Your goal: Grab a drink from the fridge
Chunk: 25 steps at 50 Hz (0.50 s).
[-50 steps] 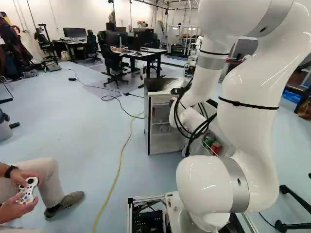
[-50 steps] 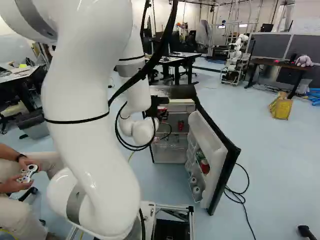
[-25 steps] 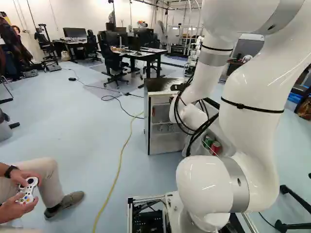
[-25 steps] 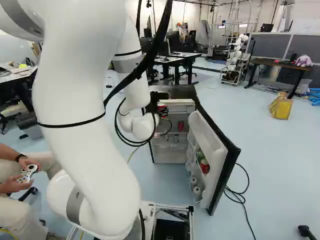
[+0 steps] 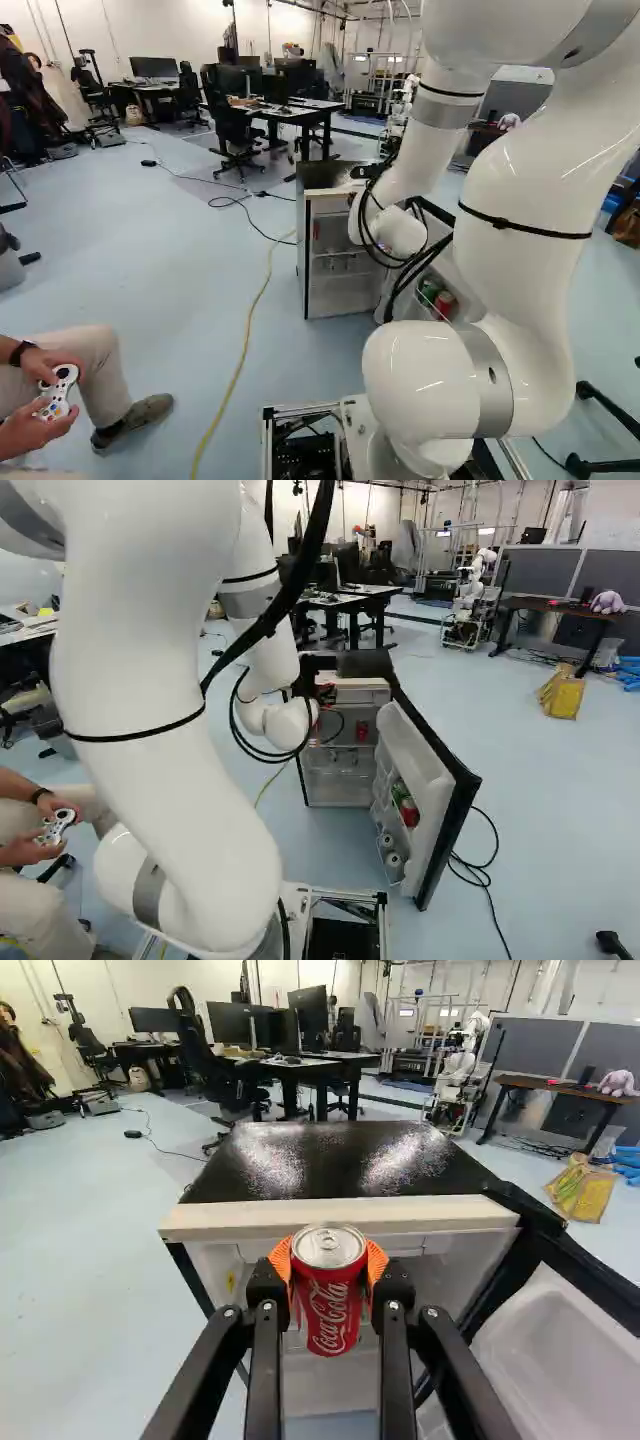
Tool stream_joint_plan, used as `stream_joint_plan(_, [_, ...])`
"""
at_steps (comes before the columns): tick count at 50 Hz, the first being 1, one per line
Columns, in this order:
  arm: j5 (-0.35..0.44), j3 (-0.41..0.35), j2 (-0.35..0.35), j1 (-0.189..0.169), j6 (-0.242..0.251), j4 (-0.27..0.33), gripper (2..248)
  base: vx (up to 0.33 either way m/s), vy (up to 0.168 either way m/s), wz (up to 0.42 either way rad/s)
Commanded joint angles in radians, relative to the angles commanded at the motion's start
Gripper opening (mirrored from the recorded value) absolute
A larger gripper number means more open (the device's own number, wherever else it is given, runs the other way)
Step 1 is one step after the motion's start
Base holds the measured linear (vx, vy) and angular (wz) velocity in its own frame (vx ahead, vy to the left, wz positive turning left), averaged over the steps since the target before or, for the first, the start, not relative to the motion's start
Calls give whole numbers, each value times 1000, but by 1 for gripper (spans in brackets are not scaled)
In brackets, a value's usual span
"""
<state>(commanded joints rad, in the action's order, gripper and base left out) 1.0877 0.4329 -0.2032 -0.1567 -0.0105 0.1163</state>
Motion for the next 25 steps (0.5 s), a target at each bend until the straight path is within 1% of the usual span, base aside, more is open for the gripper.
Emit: stream_joint_plan(25, [-63, 37, 28, 5, 0, 0, 92, 0, 0, 0])
